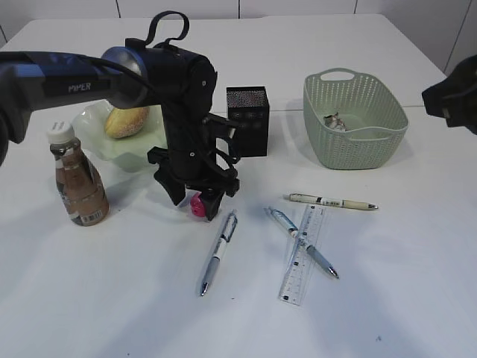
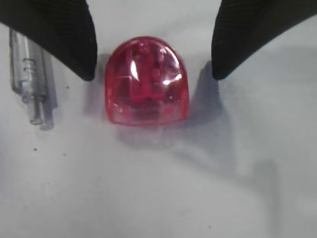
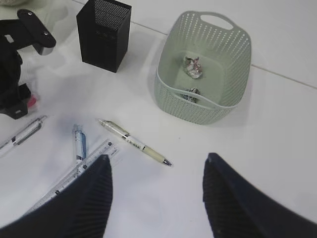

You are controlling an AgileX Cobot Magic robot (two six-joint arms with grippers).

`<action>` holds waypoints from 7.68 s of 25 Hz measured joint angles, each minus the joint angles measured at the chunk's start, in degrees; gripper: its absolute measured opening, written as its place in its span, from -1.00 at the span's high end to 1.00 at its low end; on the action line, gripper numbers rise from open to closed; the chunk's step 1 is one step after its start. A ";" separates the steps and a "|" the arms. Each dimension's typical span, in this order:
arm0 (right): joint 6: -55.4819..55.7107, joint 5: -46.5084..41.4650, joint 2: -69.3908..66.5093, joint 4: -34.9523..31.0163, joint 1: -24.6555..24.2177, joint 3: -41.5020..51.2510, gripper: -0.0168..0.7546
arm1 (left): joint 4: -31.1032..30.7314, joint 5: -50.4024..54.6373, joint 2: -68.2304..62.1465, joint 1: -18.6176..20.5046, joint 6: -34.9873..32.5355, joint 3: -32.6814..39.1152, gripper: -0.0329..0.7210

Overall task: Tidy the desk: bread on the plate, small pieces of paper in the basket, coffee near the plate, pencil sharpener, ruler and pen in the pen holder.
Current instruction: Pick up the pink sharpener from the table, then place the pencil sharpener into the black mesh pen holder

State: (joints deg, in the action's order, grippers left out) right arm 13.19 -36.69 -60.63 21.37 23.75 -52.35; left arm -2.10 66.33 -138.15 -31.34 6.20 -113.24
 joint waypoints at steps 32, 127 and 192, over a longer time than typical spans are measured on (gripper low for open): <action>0.00 0.00 0.00 0.00 0.00 0.00 -0.24 | -2.03 -3.79 -1.53 -1.06 3.01 -0.60 0.10; 0.00 2.46 0.00 0.00 0.00 0.00 -0.23 | 11.91 -25.85 -5.67 3.85 -4.71 -24.75 0.11; 0.00 3.08 0.00 0.00 0.00 0.00 -0.23 | 18.15 -19.48 -5.82 5.95 -7.91 -24.75 0.11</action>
State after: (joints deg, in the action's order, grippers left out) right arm 13.19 -33.60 -60.63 21.37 23.75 -52.35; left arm 16.05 46.85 -143.96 -25.39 -1.71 -137.99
